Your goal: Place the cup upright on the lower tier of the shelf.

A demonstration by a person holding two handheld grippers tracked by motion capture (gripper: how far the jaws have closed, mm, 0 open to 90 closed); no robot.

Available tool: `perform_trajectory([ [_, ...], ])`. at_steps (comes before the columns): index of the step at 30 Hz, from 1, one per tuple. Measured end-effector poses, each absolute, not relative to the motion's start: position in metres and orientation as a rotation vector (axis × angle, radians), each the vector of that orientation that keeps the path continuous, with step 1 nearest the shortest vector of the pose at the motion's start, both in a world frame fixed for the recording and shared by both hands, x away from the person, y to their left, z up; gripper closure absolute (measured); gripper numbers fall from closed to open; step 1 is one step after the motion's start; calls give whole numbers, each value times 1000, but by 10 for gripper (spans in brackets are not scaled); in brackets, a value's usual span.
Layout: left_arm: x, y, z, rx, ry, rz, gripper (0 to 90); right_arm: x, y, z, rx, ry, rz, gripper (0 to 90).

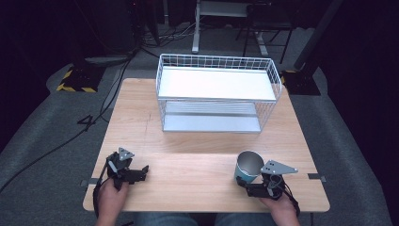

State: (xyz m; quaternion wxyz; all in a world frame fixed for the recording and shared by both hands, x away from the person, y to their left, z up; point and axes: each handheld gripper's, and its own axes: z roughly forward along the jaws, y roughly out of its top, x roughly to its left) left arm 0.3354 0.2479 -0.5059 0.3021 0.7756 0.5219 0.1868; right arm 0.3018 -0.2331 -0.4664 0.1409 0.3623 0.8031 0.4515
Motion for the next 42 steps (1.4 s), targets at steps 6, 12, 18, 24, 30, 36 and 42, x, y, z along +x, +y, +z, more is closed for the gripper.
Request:
perform_trajectory([
  [6, 335, 248, -506, 2057, 1383, 495, 1, 315, -230, -458, 1053, 2319, 1313, 223],
  [12, 335, 248, -506, 2057, 1384, 495, 1, 327, -227, -449, 1061, 2306, 1319, 223],
  [18, 335, 248, -506, 2057, 1384, 495, 1, 342, -224, -441, 1070, 2305, 1308, 223],
  [24, 334, 248, -506, 2057, 1382, 492, 1, 357, -218, -434, 1067, 2301, 1296, 223],
  [30, 334, 249, -506, 2059, 1376, 495, 1, 372, -210, -429, 1050, 2300, 1264, 223],
  [36, 334, 249, -506, 2060, 1375, 496, 1, 388, -200, -426, 1051, 2279, 1240, 223],
  [42, 334, 249, -506, 2060, 1376, 496, 1, 404, -187, -425, 1056, 2246, 1222, 223],
])
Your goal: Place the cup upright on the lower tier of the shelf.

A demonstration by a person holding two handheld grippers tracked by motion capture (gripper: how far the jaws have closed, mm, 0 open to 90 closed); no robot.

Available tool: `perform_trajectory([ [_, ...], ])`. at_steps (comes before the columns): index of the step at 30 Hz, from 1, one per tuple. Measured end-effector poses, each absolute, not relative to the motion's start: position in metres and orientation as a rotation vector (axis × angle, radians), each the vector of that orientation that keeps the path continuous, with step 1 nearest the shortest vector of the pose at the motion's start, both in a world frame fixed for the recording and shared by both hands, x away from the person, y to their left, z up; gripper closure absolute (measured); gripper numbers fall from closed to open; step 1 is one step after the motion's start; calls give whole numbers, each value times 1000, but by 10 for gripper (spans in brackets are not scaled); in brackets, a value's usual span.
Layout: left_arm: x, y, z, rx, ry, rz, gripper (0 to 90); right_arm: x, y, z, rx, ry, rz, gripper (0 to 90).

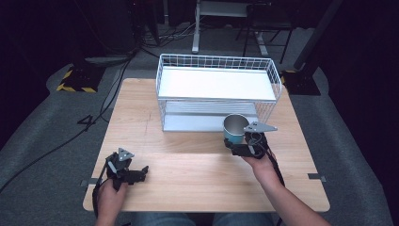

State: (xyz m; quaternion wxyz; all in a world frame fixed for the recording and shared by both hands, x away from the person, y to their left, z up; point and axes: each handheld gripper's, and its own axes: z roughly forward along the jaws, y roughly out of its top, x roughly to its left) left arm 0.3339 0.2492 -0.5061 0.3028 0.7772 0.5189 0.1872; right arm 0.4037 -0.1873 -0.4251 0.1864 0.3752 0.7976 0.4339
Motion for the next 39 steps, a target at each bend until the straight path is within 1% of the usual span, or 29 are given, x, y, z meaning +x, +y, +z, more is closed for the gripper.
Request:
perform_trajectory([
  [22, 334, 249, -506, 2063, 1372, 494, 1, 460, -156, -435, 1145, 2171, 1183, 223],
  [39, 334, 249, -506, 2064, 1372, 494, 1, 491, -137, -451, 1180, 2107, 1184, 223],
])
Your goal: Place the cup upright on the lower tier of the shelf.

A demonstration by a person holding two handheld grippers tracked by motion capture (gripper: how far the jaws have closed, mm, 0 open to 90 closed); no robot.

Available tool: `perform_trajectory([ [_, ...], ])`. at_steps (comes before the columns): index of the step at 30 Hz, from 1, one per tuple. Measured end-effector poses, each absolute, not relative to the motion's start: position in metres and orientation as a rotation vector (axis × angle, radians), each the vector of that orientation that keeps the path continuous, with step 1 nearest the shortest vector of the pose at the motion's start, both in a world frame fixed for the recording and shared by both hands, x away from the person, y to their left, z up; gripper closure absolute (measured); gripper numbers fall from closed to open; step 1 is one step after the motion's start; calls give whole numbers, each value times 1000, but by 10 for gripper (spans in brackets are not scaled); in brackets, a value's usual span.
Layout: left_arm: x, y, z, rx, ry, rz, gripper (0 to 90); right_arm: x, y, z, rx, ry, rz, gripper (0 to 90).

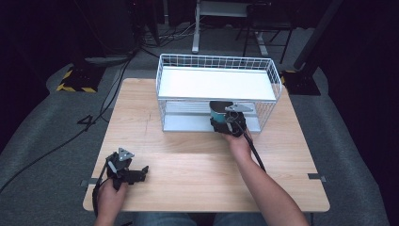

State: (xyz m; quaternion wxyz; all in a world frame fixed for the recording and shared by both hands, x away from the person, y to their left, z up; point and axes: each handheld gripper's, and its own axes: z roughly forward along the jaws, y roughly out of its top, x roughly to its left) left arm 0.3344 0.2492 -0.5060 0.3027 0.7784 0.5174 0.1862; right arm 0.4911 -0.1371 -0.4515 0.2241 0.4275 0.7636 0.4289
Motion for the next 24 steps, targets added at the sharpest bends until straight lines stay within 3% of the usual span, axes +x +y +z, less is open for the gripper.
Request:
perform_trajectory([
  [24, 334, 249, -506, 2066, 1368, 490, 1, 504, -130, -464, 1176, 2017, 1189, 223],
])
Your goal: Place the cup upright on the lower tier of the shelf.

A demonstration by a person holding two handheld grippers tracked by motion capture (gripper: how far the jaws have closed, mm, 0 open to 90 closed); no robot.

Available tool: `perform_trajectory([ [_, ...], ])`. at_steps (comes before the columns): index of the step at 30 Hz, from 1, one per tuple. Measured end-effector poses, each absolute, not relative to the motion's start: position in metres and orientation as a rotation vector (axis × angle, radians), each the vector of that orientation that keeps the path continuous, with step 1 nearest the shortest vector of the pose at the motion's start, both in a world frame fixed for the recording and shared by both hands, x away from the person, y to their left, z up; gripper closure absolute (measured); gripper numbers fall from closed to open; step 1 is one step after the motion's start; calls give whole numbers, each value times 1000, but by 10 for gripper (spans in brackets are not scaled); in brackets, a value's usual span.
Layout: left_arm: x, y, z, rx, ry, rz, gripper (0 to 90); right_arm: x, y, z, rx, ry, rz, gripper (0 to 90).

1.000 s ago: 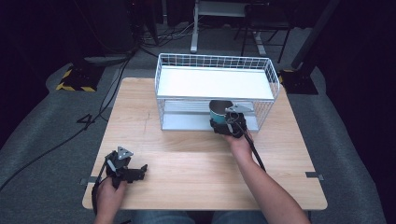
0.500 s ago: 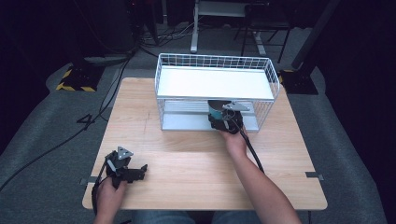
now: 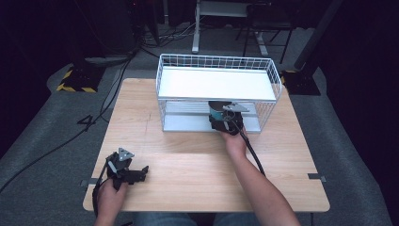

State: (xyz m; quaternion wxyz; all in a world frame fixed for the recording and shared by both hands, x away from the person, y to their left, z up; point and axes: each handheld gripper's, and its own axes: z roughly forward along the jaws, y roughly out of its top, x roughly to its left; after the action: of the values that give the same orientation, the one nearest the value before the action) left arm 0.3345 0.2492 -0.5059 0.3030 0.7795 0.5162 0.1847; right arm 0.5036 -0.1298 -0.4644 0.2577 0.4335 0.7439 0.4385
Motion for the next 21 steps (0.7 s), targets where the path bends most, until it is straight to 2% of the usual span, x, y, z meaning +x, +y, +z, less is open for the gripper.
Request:
perform_trajectory([
  [21, 334, 249, -506, 2067, 1368, 489, 1, 523, -121, -482, 1219, 1993, 1193, 223],
])
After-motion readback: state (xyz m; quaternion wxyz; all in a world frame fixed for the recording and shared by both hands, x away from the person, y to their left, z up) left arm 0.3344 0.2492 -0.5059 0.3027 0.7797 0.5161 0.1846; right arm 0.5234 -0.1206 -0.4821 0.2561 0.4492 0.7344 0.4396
